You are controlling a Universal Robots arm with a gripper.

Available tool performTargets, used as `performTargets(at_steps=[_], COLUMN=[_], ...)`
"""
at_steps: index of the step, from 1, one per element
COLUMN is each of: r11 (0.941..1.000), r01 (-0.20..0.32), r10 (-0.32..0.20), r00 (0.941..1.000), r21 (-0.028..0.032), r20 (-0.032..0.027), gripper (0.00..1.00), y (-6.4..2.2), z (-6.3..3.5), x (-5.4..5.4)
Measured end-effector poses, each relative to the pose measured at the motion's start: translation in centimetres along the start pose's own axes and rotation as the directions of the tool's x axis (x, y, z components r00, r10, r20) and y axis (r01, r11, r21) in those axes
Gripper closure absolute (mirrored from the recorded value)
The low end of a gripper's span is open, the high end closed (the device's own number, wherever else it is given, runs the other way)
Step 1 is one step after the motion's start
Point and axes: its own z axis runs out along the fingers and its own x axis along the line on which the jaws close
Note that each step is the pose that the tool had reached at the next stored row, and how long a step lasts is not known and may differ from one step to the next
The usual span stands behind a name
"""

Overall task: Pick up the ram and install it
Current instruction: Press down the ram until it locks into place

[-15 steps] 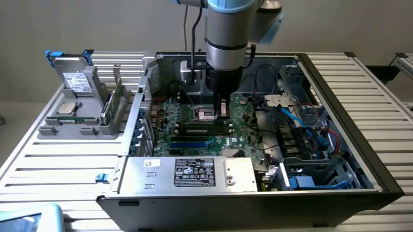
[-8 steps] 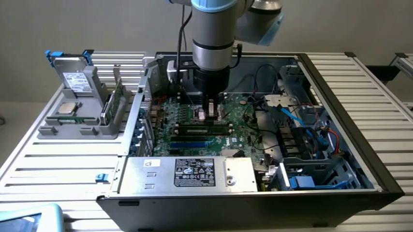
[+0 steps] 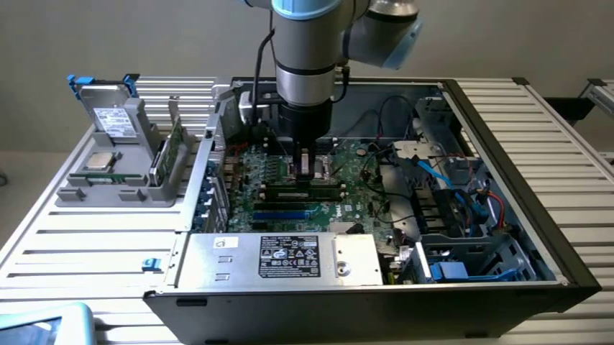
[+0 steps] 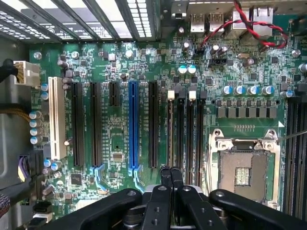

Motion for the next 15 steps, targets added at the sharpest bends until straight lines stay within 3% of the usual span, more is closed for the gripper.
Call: performTargets(at_steps=[5,15], r11=[1.0000,1.0000], r01=[0.000,-0.001], r10=[0.000,0.001], r00=[1.0000,1.0000], r21=[-0.0001,-0.0002], r20=[-0.0012,0.0000], gripper=[0.89,0.89], y=[0.55,0.56], z=[0.20,0.49], x=[-0.07,-0.22])
